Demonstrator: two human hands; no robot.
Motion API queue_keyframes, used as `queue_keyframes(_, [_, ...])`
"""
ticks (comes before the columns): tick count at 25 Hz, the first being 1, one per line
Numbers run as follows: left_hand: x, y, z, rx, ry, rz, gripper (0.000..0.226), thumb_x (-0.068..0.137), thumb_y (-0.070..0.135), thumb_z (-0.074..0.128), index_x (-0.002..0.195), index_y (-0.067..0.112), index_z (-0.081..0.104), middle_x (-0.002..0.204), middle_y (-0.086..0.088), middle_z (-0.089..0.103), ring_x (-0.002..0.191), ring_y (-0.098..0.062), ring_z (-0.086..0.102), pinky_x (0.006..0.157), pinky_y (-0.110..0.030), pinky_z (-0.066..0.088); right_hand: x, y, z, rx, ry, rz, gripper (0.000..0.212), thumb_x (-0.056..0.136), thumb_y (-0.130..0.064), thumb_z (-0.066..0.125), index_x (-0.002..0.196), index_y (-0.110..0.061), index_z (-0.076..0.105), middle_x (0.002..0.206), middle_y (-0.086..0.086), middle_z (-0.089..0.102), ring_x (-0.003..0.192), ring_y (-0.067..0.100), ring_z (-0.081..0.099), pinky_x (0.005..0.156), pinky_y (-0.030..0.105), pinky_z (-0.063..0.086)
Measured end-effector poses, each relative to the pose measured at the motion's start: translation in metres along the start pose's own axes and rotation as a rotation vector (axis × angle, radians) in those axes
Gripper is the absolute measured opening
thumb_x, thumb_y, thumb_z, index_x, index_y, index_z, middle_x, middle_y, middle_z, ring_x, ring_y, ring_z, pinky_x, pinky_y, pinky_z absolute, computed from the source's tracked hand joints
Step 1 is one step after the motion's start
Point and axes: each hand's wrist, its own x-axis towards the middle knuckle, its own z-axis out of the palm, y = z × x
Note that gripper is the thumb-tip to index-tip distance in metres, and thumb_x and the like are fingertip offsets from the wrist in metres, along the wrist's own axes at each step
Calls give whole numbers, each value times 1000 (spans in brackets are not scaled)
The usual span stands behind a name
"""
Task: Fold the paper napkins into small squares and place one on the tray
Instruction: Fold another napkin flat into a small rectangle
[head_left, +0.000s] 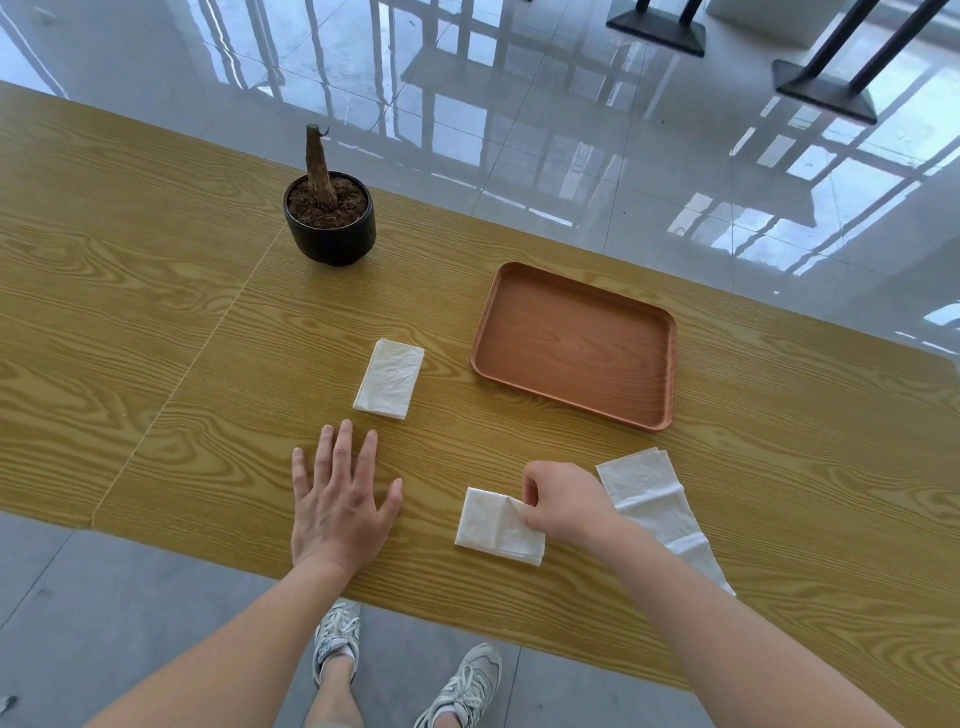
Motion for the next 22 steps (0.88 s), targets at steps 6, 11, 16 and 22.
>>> queue_keyframes(6, [0, 0, 0, -6, 9, -1, 75, 92, 62, 32, 152, 18, 36, 163, -14, 25, 153, -32, 14, 121, -60, 10, 1, 2, -3, 206, -121, 84, 9, 72, -20, 75, 75, -25, 68, 78, -8, 71, 73, 11, 67, 65, 32, 56])
queue_keyframes(11, [-2, 2, -4, -48, 7, -4, 75, 92, 62, 32, 152, 18, 36, 163, -14, 25, 153, -31, 13, 122, -58, 7, -1, -10, -15, 611, -61, 116, 12, 81, -12, 76, 86, -7, 66, 77, 8, 77, 64, 21, 75, 53, 31, 56])
queue_keyframes(16, [-1, 16, -22, -348, 117, -99, 56, 92, 56, 41, 123, 18, 68, 133, -11, 57, 134, -29, 42, 116, -47, 27, 5, -34, -28, 953, 29, 110, 13, 83, -8, 77, 88, -5, 64, 77, 11, 77, 61, 22, 72, 54, 31, 56])
queue_keyframes(22, [0, 75, -43, -1296, -269, -483, 45, 81, 58, 71, 71, 15, 73, 67, 2, 73, 57, -10, 59, 51, -22, 43, 7, -70, 0, 1216, 17, 90, 18, 85, -8, 76, 95, -2, 63, 79, 12, 78, 65, 24, 73, 57, 31, 58])
